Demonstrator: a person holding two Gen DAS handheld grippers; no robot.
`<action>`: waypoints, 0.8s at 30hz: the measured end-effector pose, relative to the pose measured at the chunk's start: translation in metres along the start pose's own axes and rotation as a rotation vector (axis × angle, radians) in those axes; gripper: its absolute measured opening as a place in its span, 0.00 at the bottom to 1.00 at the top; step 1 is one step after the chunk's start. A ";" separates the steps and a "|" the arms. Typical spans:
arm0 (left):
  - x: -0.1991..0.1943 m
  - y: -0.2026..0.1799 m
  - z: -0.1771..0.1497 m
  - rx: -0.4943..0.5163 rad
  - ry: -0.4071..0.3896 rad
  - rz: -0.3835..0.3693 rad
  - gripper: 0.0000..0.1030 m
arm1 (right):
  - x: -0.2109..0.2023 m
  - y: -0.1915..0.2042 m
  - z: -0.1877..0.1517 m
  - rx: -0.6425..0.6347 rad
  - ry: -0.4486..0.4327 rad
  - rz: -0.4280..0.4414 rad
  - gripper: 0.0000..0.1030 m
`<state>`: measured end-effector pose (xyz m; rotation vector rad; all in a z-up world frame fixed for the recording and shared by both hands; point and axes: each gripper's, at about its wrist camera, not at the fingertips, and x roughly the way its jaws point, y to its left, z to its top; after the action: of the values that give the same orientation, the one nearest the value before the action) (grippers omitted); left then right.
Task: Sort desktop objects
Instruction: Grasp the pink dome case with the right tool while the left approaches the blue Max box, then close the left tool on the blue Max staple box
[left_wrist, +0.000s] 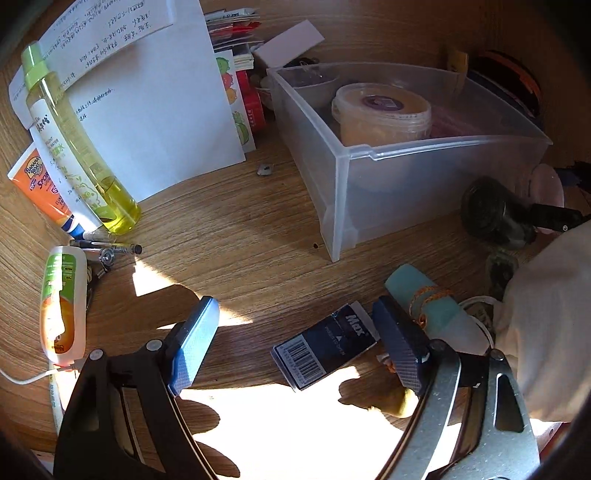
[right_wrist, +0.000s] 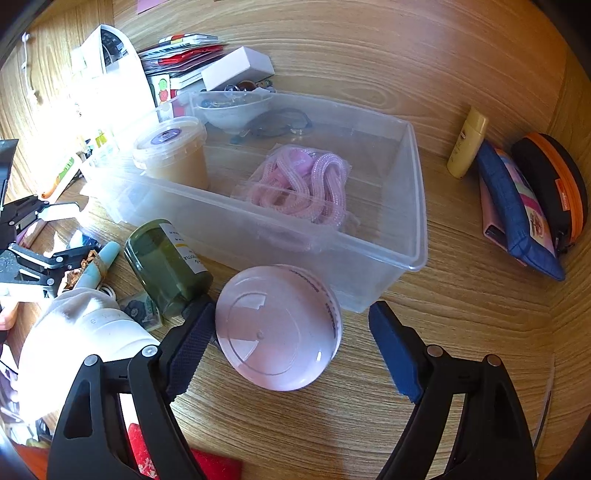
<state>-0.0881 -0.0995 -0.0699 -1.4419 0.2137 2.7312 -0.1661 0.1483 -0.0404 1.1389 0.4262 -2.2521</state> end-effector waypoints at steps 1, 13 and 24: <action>-0.001 0.001 -0.001 -0.011 0.001 0.000 0.81 | 0.000 0.000 0.001 0.000 0.001 0.007 0.76; -0.012 0.018 -0.016 -0.113 0.026 -0.009 0.77 | 0.004 -0.006 0.001 0.029 0.031 0.030 0.61; -0.004 0.013 -0.013 -0.099 0.030 -0.020 0.78 | -0.011 -0.004 0.000 0.020 0.002 0.037 0.61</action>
<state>-0.0761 -0.1143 -0.0723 -1.5014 0.0664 2.7417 -0.1635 0.1558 -0.0310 1.1500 0.3811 -2.2280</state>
